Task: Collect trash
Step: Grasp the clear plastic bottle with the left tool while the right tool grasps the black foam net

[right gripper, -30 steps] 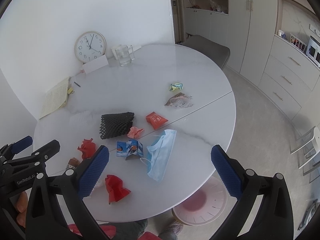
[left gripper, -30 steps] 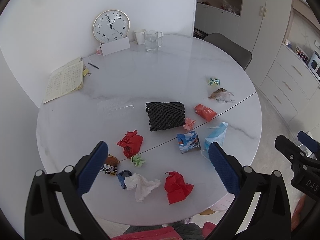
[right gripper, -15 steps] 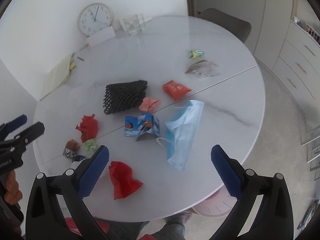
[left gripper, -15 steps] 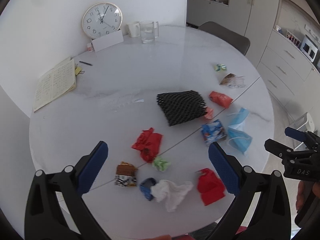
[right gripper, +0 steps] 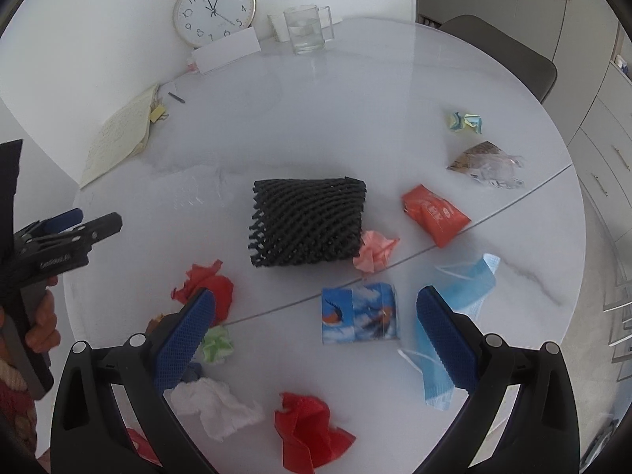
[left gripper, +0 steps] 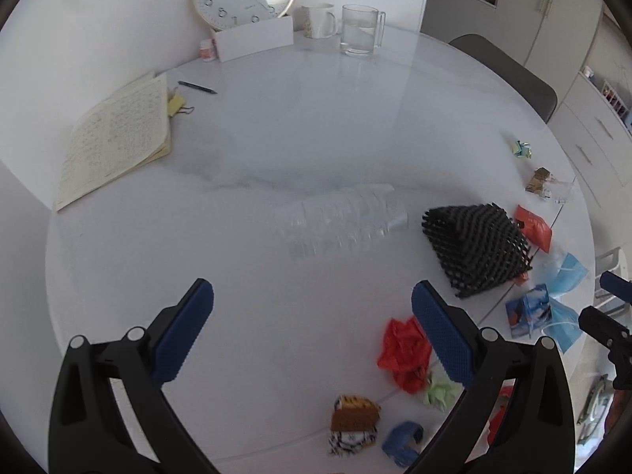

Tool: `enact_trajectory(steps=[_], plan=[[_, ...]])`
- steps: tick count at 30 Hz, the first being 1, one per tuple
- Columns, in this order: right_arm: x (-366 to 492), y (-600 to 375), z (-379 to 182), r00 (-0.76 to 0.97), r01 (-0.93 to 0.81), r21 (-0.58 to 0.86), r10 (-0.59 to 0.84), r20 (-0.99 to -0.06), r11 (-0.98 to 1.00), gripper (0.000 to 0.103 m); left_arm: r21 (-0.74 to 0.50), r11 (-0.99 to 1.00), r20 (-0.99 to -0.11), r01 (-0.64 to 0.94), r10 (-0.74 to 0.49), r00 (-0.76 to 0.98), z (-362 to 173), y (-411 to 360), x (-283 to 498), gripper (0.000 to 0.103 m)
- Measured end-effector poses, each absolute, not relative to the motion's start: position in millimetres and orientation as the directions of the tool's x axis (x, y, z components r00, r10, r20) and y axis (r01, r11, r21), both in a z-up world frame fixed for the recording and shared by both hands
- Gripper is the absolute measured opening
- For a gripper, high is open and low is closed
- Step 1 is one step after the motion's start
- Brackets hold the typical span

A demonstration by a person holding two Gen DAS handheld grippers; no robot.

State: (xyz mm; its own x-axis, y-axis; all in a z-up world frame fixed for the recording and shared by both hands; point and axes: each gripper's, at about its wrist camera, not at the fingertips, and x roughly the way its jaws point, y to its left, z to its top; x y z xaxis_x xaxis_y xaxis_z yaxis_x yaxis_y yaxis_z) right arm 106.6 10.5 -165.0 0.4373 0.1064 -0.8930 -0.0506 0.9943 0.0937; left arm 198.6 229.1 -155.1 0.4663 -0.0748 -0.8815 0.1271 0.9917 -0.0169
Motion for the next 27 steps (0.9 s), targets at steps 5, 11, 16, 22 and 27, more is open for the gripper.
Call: enact_trajectory(steps=[5, 11, 16, 22, 27], plan=[[124, 16, -176, 0.386, -0.062, 0.061, 0.080, -0.919, 0.996, 0.101, 0.133, 0.834, -0.867, 0.536, -0.164, 0.470, -165, 211, 234, 0.096], [141, 23, -189, 0.339, -0.069, 0.047, 0.068, -0.938, 0.997, 0.101, 0.187, 0.500, -0.938, 0.846, -0.166, 0.305, -202, 187, 264, 0.096], [154, 29, -201, 0.306, -0.073, 0.055, 0.074, -0.949, 0.996, 0.101, 0.137, 0.390, -0.970, 0.911, -0.136, 0.204, -236, 169, 289, 0.096], [175, 33, -211, 0.286, -0.071, 0.065, 0.082, -0.955, 0.995, 0.101, 0.047, 0.405, -0.981, 0.913, -0.154, 0.119, -251, 172, 307, 0.064], [203, 30, -222, 0.276, -0.024, 0.080, 0.084, -0.957, 0.996, 0.101, -0.027, 0.529, -0.970, 0.848, -0.218, 0.105, -246, 195, 319, 0.063]])
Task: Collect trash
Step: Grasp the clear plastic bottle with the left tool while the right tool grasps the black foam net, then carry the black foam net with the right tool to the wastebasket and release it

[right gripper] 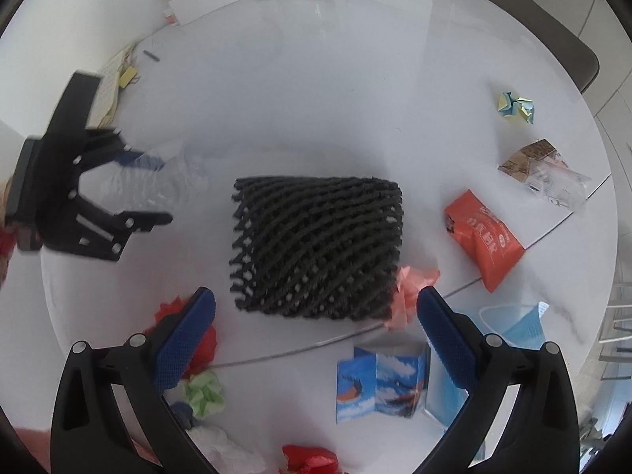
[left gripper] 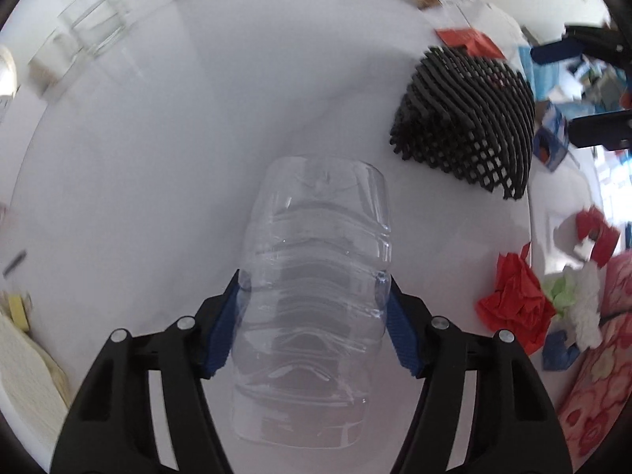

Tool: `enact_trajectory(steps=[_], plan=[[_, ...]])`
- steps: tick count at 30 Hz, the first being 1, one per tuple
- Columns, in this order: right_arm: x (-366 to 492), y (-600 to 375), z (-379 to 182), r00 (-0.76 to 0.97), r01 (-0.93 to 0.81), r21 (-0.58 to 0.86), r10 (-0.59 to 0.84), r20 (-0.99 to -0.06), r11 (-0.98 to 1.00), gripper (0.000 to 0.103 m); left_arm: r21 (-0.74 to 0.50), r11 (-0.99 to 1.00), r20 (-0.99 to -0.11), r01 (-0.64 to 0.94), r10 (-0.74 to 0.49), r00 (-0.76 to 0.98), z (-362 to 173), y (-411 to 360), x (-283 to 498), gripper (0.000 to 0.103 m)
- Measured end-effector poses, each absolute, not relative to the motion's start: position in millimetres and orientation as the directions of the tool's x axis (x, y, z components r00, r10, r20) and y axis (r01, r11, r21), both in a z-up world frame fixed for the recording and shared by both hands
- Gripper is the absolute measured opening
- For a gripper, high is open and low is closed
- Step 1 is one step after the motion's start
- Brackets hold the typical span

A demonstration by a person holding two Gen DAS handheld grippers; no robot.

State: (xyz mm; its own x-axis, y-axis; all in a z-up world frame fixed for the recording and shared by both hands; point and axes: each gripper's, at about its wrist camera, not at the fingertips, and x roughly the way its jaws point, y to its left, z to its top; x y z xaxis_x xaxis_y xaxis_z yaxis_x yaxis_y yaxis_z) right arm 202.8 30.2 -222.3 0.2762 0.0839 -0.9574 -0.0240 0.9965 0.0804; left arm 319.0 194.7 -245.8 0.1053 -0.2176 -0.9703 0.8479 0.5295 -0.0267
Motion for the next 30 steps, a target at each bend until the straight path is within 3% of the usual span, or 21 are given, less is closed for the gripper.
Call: enact_trajectory(steps=[12, 13, 16, 18, 21, 30], plan=[[265, 7, -281, 0.136, 0.203, 0.267, 0.243, -0.960, 0.942, 0.100, -0.151, 0.837, -0.885, 0.526, -0.352, 0.307, -168, 272, 267, 0.063], [265, 12, -282, 0.131, 0.191, 0.259, 0.237, -0.963, 0.947, 0.097, -0.149, 0.854, -0.881, 0.499, -0.344, 0.325, -165, 275, 262, 0.063], [261, 30, -278, 0.153, 0.119, 0.162, 0.143, -0.978, 0.980, 0.073, -0.154, 0.890, -0.877, 0.428, -0.323, 0.355, -160, 270, 250, 0.063], [256, 35, -276, 0.163, 0.090, 0.207, 0.191, -0.968, 0.974, 0.023, -0.170, 0.903, -0.873, 0.394, -0.324, 0.365, -158, 270, 246, 0.063], [253, 43, -264, 0.197, 0.056, 0.271, 0.255, -0.947, 0.961, 0.010, -0.180, 0.906, -0.860, 0.383, -0.334, 0.386, -152, 261, 238, 0.063], [198, 29, -159, 0.448, -0.070, 0.207, 0.217, -0.867, 0.976, 0.009, -0.128, 0.840, -0.835, 0.527, -0.378, 0.399, -122, 193, 193, 0.063]])
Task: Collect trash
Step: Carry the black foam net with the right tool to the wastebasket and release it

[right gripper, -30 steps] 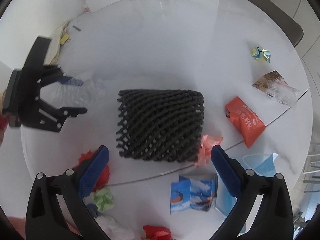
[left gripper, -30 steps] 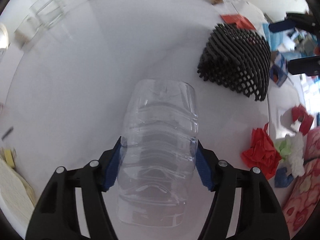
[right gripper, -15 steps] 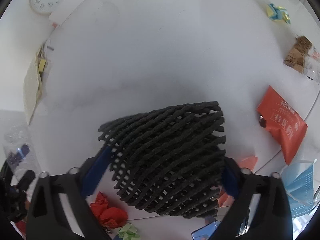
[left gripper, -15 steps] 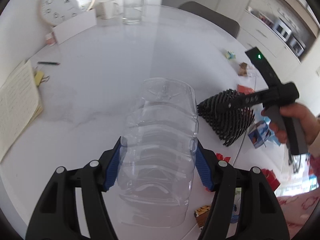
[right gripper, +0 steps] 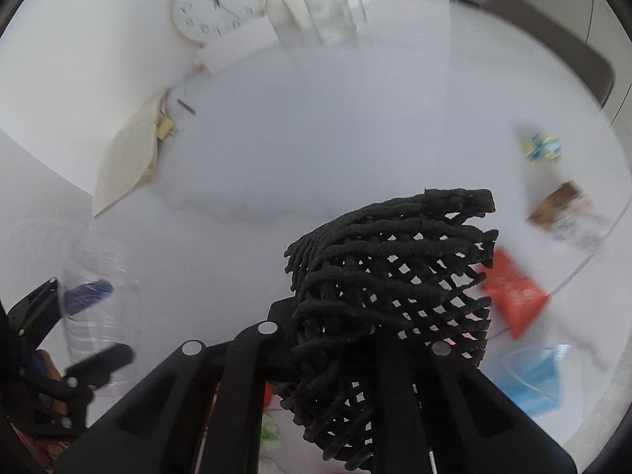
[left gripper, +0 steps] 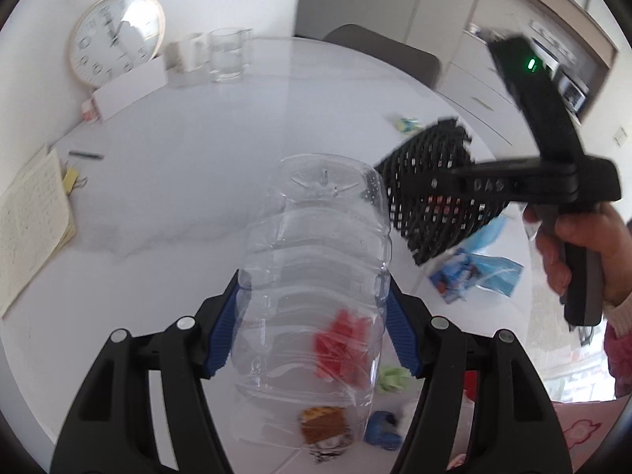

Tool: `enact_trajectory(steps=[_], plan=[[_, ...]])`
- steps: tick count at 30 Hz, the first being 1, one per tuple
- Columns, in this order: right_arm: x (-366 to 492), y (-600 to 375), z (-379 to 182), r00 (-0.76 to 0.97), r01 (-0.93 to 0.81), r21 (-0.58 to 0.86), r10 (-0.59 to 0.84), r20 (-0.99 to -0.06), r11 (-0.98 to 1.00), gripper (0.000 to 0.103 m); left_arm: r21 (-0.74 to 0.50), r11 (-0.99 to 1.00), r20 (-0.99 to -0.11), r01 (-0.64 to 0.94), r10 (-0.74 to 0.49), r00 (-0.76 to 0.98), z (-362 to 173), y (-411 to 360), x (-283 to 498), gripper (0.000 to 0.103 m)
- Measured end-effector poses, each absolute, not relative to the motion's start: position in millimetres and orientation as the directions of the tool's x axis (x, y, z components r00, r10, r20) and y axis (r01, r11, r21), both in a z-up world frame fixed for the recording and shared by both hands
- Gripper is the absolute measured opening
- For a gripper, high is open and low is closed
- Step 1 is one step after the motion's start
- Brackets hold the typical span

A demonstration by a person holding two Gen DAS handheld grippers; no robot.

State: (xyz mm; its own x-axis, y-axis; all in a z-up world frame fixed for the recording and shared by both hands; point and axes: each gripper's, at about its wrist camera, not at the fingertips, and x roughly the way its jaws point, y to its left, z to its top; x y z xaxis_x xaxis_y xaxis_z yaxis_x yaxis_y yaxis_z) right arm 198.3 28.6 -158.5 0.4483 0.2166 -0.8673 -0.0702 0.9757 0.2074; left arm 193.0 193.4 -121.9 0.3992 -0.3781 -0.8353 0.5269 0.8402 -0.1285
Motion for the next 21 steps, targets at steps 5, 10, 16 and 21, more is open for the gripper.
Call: enact_trajectory(steps=[5, 10, 16, 21], plan=[[117, -48, -114, 0.553, 0.046, 0.146, 0.097, -0.828, 0.988, 0.012, -0.159, 0.732, -0.829, 0.663, -0.464, 0.313, -105, 123, 148, 0.064], [24, -146, -106, 0.544, 0.268, 0.057, -0.102, -0.833, 0.962, 0.012, -0.203, 0.540, -0.842, 0.817, -0.522, 0.135, -110, 15, 89, 0.064], [-68, -250, -142, 0.475, 0.416, 0.072, -0.149, -0.867, 0.907, 0.013, -0.225, 0.362, -0.879, 0.905, -0.476, -0.028, -156, -122, 19, 0.064], [-107, -306, -223, 0.392, 0.404, 0.164, -0.008, -0.920, 0.900, 0.013, -0.254, 0.386, -0.898, 0.887, -0.436, -0.067, -189, -180, -1, 0.064]])
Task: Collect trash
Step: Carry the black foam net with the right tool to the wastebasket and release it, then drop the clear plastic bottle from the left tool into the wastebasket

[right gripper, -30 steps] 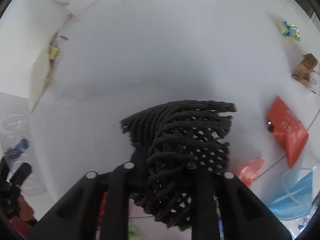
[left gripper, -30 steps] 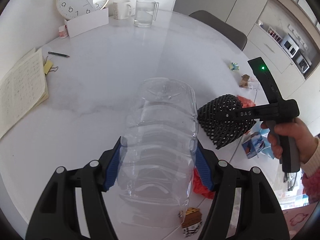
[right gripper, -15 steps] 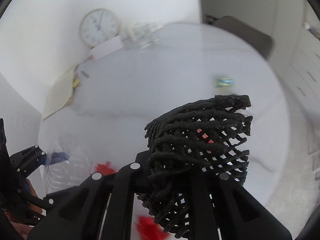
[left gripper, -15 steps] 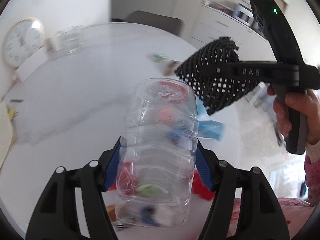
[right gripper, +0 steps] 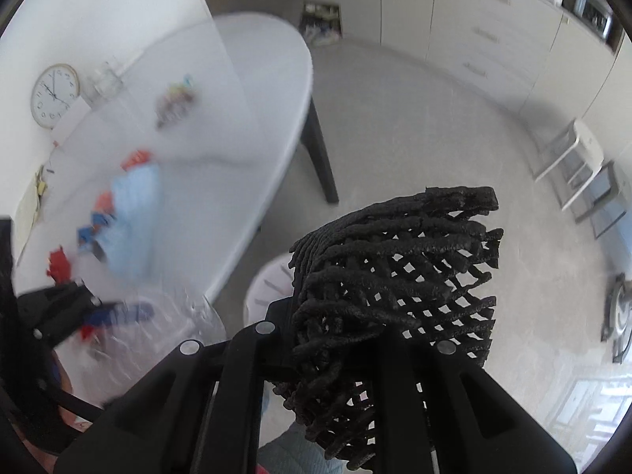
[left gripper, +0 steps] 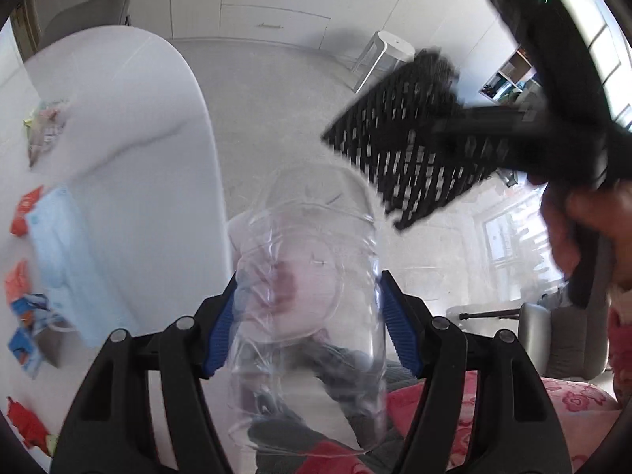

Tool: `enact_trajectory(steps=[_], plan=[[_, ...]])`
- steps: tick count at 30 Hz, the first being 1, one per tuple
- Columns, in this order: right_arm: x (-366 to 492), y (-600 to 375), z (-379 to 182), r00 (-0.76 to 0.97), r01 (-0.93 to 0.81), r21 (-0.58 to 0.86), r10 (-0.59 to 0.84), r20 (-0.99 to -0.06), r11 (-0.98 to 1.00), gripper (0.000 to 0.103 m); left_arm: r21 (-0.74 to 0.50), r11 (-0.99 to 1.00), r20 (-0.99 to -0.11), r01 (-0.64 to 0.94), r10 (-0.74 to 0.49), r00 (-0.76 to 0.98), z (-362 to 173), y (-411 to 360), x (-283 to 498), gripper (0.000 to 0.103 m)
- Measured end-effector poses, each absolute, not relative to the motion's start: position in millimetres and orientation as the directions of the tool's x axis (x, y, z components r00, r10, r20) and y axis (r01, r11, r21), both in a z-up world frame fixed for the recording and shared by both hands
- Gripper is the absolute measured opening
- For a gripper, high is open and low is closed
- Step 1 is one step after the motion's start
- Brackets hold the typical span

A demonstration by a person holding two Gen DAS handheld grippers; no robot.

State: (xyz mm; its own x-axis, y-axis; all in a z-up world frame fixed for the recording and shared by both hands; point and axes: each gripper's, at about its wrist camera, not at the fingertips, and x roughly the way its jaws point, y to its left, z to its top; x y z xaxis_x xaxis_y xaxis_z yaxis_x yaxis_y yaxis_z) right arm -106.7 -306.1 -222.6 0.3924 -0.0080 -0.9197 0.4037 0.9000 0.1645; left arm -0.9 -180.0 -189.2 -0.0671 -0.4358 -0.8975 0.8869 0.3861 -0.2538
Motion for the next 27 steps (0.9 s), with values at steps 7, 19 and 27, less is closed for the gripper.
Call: enact_trajectory(steps=[7, 19, 27], plan=[[-85, -300, -328, 0.294, 0.254, 0.306, 0.229, -0.928, 0.917, 0.015, -0.225, 0.514, -0.912, 0.828, -0.411, 0.008, -189, -179, -13, 0.063], [-73, -313, -335, 0.226, 0.239, 0.209, 0.155, -0.962, 0.948, 0.075, -0.207, 0.646, -0.927, 0.734, -0.369, 0.064, -208, -169, -17, 0.063], [-110, -347, -278, 0.316, 0.296, 0.177, 0.079, -0.946, 0.939, 0.083, -0.132, 0.665, -0.958, 0.735, -0.275, 0.077, -242, -200, -17, 0.072]])
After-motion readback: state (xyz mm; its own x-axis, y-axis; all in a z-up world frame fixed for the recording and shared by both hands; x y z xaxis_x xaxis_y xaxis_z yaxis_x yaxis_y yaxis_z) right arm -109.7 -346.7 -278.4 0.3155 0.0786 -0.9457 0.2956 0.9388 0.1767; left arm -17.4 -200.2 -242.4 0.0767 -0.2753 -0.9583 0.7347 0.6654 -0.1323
